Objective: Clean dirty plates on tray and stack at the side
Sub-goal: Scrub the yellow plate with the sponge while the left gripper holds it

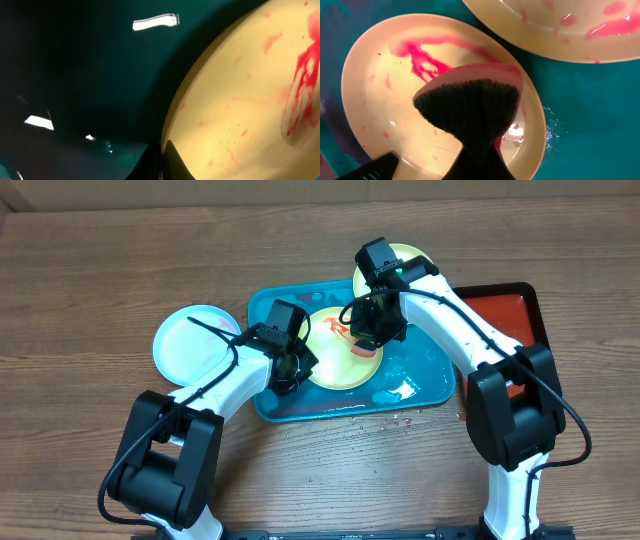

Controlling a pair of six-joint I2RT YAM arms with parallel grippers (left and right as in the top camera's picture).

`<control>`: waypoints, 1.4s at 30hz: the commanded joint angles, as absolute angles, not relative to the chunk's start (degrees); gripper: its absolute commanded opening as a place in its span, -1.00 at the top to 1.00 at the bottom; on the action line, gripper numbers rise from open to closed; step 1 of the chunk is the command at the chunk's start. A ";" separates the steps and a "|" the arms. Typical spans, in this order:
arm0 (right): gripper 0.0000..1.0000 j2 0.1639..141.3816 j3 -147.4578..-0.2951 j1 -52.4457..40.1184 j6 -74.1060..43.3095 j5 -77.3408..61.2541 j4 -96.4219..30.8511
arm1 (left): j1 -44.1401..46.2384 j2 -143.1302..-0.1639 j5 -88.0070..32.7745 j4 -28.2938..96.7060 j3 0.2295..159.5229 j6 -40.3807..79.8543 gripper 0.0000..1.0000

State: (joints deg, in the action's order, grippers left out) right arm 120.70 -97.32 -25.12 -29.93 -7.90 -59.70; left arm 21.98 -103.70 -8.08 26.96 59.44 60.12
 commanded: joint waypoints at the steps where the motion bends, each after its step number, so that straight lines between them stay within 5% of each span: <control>1: 0.92 119.70 -97.89 -24.88 -29.54 -7.55 -59.75 | 20.43 -104.33 -10.15 28.80 62.28 53.01 0.92; 17: 0.92 119.70 -97.86 -25.08 -18.22 -9.28 -57.56 | 12.16 -104.62 -10.13 37.56 67.31 13.93 0.92; 34: 0.92 124.29 -97.69 -29.15 -18.28 -12.10 -55.11 | 12.29 -107.68 -10.31 40.64 67.24 21.15 0.92; 42: 0.92 127.31 -97.67 -30.89 -30.22 -7.73 -58.43 | 11.94 -108.71 -9.93 41.91 67.24 22.33 0.92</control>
State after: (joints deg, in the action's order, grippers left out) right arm 125.67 -97.32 -30.92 -23.46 -10.46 -57.19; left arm 11.99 -107.37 -10.07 41.76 66.48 21.02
